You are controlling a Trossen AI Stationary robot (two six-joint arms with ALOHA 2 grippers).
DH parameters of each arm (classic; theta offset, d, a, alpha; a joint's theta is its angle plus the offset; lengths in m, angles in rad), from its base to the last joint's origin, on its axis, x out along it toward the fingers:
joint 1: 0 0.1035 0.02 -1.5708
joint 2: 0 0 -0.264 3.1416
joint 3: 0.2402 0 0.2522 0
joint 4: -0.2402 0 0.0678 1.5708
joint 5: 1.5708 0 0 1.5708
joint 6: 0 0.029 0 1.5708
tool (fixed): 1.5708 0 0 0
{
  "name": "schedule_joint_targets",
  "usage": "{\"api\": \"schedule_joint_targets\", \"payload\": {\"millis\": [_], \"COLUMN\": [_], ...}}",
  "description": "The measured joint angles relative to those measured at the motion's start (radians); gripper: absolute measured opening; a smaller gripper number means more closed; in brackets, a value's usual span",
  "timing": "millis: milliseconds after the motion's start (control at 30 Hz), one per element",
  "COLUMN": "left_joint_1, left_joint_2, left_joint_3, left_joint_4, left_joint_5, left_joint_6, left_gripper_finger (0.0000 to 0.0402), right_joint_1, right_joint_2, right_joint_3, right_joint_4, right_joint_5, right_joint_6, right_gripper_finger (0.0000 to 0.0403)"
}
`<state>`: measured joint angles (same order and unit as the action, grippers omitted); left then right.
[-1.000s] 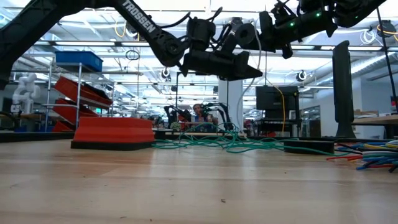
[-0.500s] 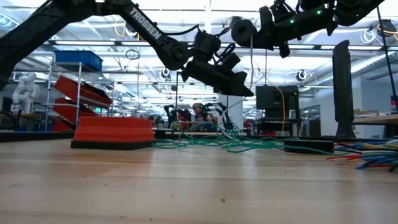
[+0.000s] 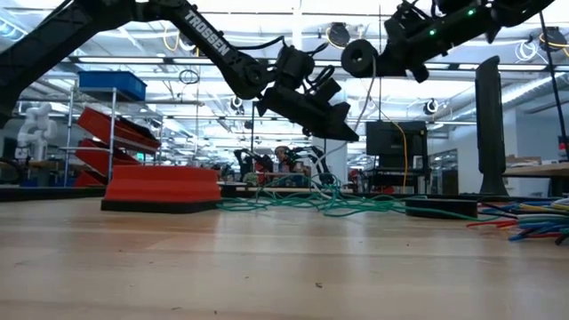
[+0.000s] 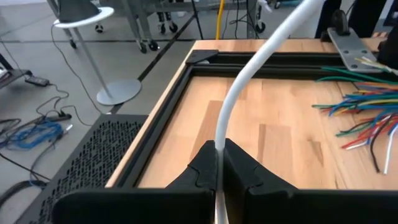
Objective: Coiling cords
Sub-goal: Coil the white wire cable on the spool
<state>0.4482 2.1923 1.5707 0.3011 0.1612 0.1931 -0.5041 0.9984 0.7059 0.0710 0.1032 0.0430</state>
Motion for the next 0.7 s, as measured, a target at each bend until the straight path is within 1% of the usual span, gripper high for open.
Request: {"api": "schedule_joint_targets", "payload": {"millis": [100, 233, 500, 600, 700], "left_joint_1": [0.012, 0.021, 0.023, 0.024, 0.023], "left_joint_2": [0.0, -0.001, -0.002, -0.002, -0.002], "left_joint_3": [0.001, 0.002, 0.002, 0.002, 0.002], "left_joint_4": [0.0, 0.003, 0.006, 0.005, 0.004], "left_joint_5": [0.019, 0.038, 0.048, 0.048, 0.048], "left_joint_6": [-0.025, -0.053, -0.065, -0.065, -0.065], "left_gripper_finger": [0.0007, 0.0007, 0.0007, 0.0007, 0.0007], "right_joint_1": [0.0, 0.0, 0.002, 0.002, 0.002], "right_joint_2": [-0.032, -0.062, -0.069, -0.069, -0.063], "right_joint_3": [0.0, 0.0, 0.0, 0.0, 0.001], "right_joint_4": [-0.081, -0.208, -0.399, -0.446, -0.478], "right_joint_5": [-0.007, -0.053, -0.057, -0.03, 0.034], "right_joint_6": [-0.005, -0.018, -0.047, -0.056, -0.073], "right_gripper_finger": [0.0, 0.0, 0.0, 0.0, 0.0]}}
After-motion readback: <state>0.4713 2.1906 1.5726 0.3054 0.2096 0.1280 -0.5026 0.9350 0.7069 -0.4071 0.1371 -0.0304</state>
